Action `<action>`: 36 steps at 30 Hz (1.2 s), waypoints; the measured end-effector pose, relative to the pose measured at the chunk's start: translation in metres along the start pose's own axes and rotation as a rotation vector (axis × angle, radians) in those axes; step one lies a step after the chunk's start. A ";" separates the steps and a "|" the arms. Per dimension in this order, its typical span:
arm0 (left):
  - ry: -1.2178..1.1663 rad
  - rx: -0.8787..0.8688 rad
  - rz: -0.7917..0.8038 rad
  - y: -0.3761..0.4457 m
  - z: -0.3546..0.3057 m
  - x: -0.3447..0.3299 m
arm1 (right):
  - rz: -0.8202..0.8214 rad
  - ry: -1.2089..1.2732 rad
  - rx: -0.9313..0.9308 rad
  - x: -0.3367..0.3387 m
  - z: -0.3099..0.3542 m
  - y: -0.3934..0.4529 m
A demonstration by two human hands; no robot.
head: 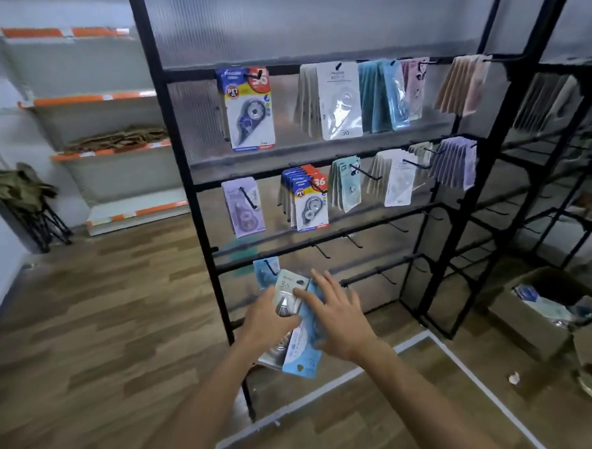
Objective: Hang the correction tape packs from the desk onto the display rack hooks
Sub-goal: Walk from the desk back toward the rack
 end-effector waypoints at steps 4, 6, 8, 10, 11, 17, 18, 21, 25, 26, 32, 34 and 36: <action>-0.027 0.051 -0.023 0.033 -0.002 -0.011 | 0.011 0.114 0.071 0.006 -0.037 0.031; -0.018 0.039 -0.008 0.045 -0.002 -0.016 | 0.010 0.154 0.068 0.006 -0.048 0.048; 0.035 0.028 -0.012 0.056 -0.002 -0.016 | 0.010 0.169 0.068 0.002 -0.059 0.066; 0.068 0.041 -0.010 0.072 0.006 -0.014 | 0.010 0.188 0.089 -0.003 -0.068 0.086; 0.110 0.052 -0.023 0.080 0.011 -0.010 | 0.017 0.195 0.093 -0.007 -0.072 0.097; 0.091 0.218 -0.353 0.107 0.063 0.040 | 0.100 0.522 -0.051 -0.047 -0.101 0.151; 0.073 0.237 -0.382 0.112 0.071 0.044 | 0.119 0.631 -0.062 -0.057 -0.105 0.158; 0.020 0.268 -0.430 0.124 0.088 0.054 | 0.132 1.100 -0.209 -0.091 -0.115 0.172; -0.082 0.298 -0.454 0.136 0.113 0.055 | 0.286 1.636 -0.506 -0.146 -0.105 0.181; -0.103 0.304 -0.451 0.140 0.118 0.055 | 0.303 1.709 -0.550 -0.154 -0.102 0.185; -0.192 0.312 -0.464 0.155 0.149 0.043 | 0.336 1.936 -0.688 -0.198 -0.098 0.211; -0.233 0.336 -0.475 0.157 0.161 0.037 | 0.345 1.958 -0.714 -0.209 -0.097 0.219; -0.260 0.358 -0.472 0.161 0.172 0.030 | 0.358 1.966 -0.717 -0.217 -0.097 0.228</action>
Point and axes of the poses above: each hand's wrist, its own y-axis towards the middle knuckle, its own x-axis out of the back of the hand, z = x × y, the point moved 8 cm from there along y, towards the middle knuckle, and after that the axes turned 14 degrees about z, right-handed, at the moved point
